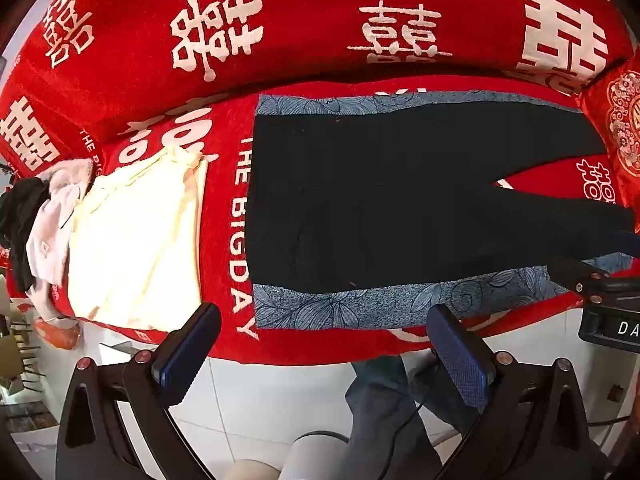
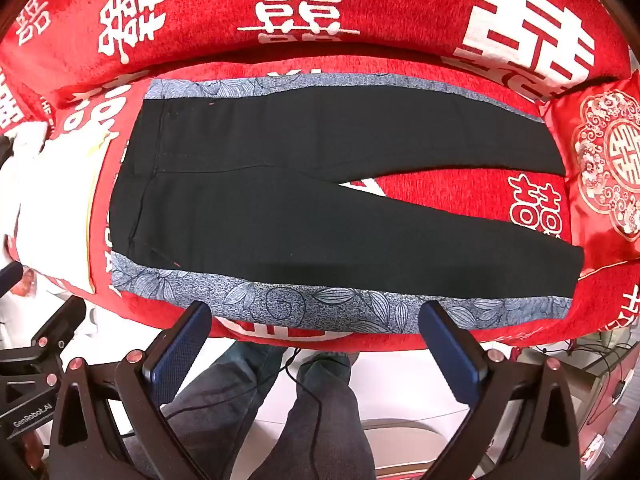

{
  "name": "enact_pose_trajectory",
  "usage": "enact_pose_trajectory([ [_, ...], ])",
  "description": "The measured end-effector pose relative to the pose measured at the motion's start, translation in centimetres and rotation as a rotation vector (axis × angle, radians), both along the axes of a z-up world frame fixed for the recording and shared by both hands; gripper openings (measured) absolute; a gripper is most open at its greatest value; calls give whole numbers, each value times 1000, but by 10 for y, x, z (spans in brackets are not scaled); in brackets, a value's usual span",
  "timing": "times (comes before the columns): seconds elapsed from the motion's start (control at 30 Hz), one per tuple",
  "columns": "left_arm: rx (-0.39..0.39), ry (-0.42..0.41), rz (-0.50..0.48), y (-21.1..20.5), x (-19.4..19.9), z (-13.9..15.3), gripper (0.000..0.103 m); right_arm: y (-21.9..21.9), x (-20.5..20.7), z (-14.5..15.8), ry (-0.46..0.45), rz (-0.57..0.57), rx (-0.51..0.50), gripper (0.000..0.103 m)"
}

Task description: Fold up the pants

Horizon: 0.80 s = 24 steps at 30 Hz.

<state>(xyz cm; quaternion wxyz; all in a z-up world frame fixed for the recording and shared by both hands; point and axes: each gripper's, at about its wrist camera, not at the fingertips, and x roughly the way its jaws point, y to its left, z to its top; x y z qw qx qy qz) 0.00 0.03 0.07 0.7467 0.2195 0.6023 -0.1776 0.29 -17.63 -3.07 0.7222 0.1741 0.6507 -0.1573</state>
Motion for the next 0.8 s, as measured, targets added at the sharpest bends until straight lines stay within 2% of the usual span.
enact_pose_trajectory([
  [0.3, 24, -17, 9, 1, -2, 0, 103, -1, 0, 0, 5, 3, 1, 103],
  [0.8, 9, -1, 28, 1, -5, 0, 103, -3, -6, 1, -3, 3, -6, 103],
])
